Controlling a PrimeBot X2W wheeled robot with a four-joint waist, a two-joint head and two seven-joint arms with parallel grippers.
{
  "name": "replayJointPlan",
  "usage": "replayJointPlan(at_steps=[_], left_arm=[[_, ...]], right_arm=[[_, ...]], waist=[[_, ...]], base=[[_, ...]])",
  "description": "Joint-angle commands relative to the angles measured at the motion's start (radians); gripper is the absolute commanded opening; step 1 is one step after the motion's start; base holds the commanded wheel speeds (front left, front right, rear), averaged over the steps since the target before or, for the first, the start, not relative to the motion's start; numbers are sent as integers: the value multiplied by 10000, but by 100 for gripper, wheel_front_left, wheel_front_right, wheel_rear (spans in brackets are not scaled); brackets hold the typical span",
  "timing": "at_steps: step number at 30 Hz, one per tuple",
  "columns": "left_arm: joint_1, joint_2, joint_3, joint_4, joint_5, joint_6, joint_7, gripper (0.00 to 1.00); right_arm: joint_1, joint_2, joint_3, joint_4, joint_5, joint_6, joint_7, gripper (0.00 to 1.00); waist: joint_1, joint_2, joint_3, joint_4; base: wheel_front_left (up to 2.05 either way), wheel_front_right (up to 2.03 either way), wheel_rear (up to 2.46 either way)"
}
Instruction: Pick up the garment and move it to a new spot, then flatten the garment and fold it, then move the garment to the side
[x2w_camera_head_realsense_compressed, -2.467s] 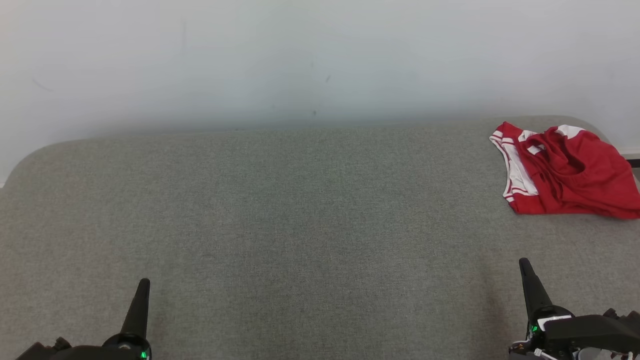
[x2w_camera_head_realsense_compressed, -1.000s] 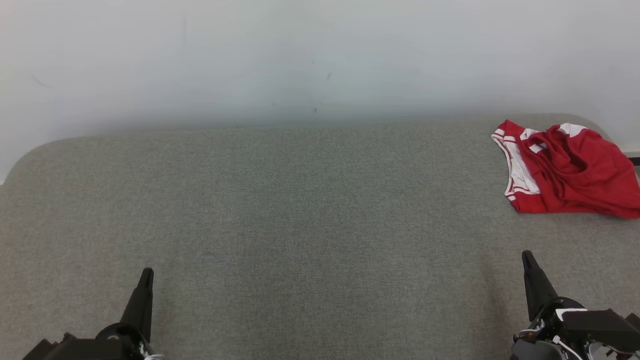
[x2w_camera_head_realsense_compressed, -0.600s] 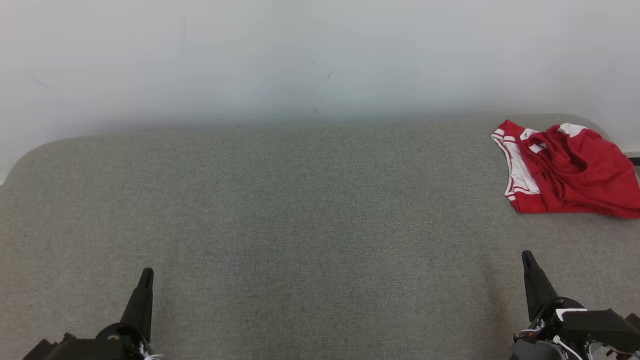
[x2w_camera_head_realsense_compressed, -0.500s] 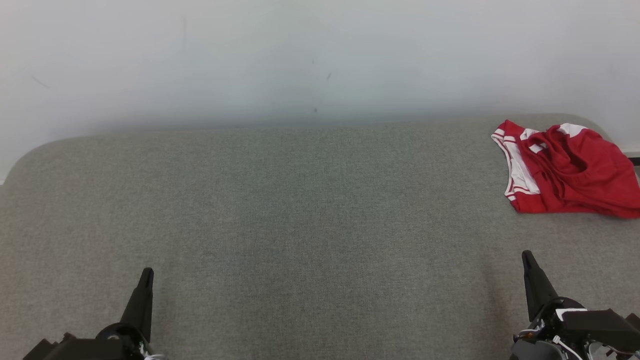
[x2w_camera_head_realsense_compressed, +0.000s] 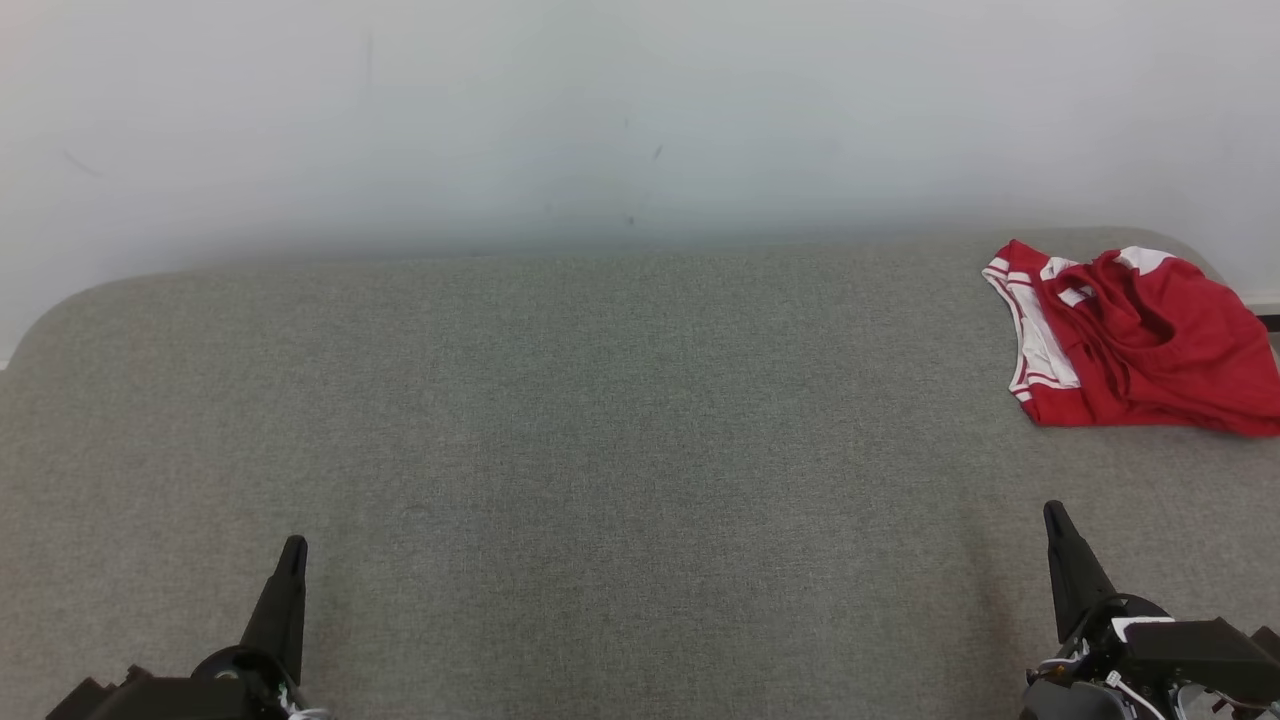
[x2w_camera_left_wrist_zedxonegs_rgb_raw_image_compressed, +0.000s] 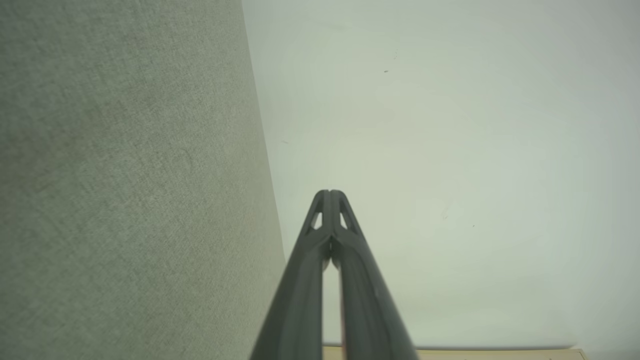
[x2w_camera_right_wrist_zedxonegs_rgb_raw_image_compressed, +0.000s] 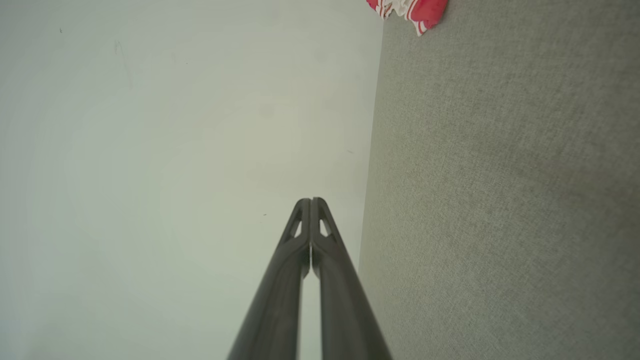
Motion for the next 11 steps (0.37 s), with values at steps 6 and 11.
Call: replayJointPlan(at_steps=[6, 11], left_arm=[[-111, -4, 23, 20, -42, -5, 28, 0], [-111, -4, 23, 20, -43, -5, 27, 0]], right_arm=[[-71, 21, -20, 7, -34, -21, 23, 0], [-72, 24, -25, 6, -39, -21, 28, 0]], waist=[[0, -1, 0, 0], [0, -1, 0, 0]], base=[[0, 0, 0], [0, 0, 0]])
